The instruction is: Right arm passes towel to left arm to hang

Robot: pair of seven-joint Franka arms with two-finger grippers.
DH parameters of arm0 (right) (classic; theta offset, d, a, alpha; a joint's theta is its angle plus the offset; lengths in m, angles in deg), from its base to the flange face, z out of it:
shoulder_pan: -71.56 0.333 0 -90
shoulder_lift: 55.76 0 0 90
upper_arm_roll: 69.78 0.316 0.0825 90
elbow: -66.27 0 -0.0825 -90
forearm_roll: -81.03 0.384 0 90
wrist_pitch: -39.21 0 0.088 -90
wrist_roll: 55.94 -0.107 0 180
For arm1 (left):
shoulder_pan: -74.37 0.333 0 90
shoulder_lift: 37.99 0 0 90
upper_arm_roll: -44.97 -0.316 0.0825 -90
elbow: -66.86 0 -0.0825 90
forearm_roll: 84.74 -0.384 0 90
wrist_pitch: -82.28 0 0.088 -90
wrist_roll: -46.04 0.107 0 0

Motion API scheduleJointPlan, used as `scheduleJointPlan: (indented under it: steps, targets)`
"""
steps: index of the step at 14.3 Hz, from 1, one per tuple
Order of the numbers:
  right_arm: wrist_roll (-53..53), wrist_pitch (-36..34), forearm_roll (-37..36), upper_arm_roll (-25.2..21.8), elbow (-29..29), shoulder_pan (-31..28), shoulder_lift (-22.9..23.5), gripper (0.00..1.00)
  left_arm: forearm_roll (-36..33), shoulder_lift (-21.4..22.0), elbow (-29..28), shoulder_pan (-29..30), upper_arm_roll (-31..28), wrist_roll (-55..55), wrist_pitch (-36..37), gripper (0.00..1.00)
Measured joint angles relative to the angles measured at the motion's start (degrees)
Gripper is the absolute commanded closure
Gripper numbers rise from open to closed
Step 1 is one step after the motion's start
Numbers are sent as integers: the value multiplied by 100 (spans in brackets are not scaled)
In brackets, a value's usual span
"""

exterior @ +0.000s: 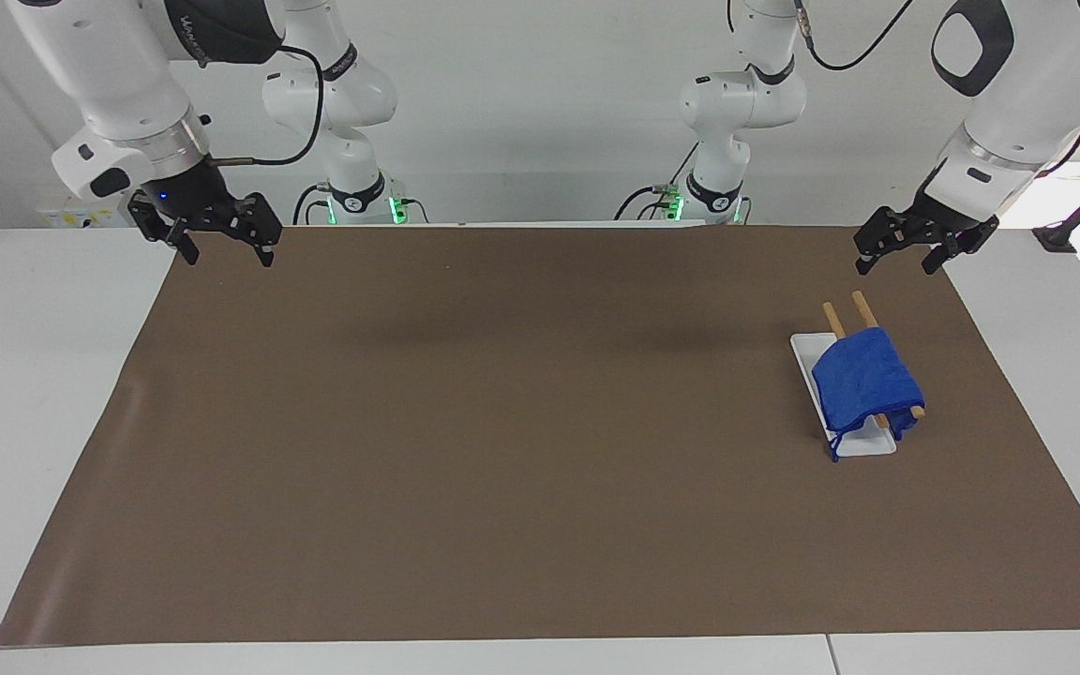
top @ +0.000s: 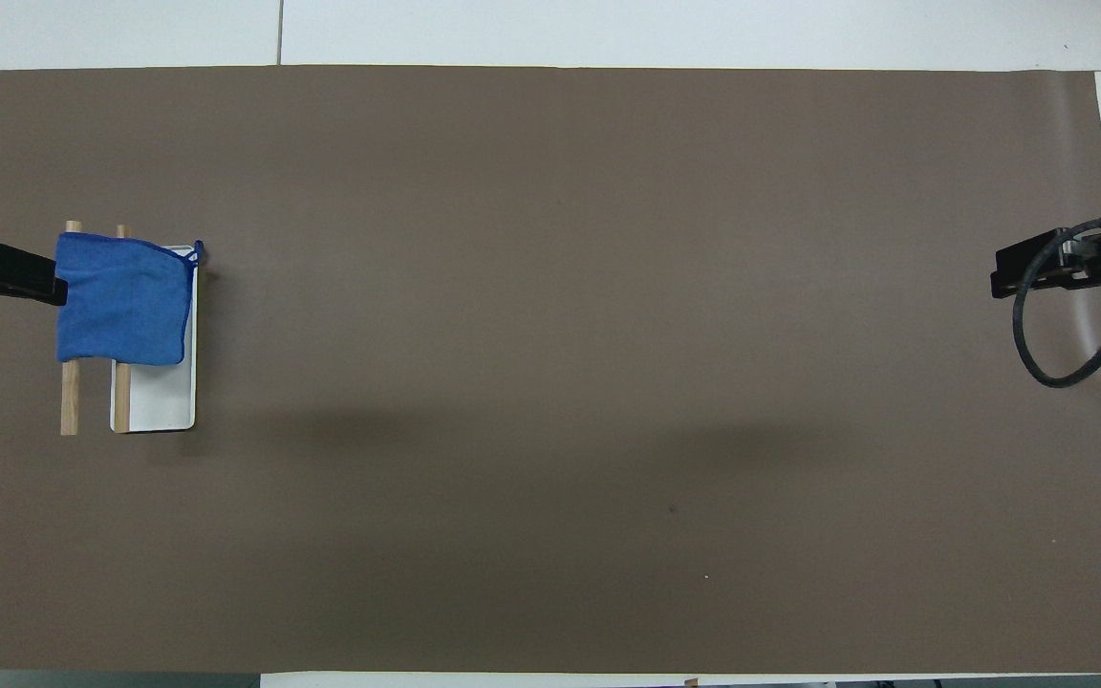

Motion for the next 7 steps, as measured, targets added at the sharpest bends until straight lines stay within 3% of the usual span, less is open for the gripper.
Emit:
scheduleJointPlan:
  steps: [7]
  targets:
    - [0,0,0,0,-1,0,-2,0,0,0,-3,0,1,21,-46,0]
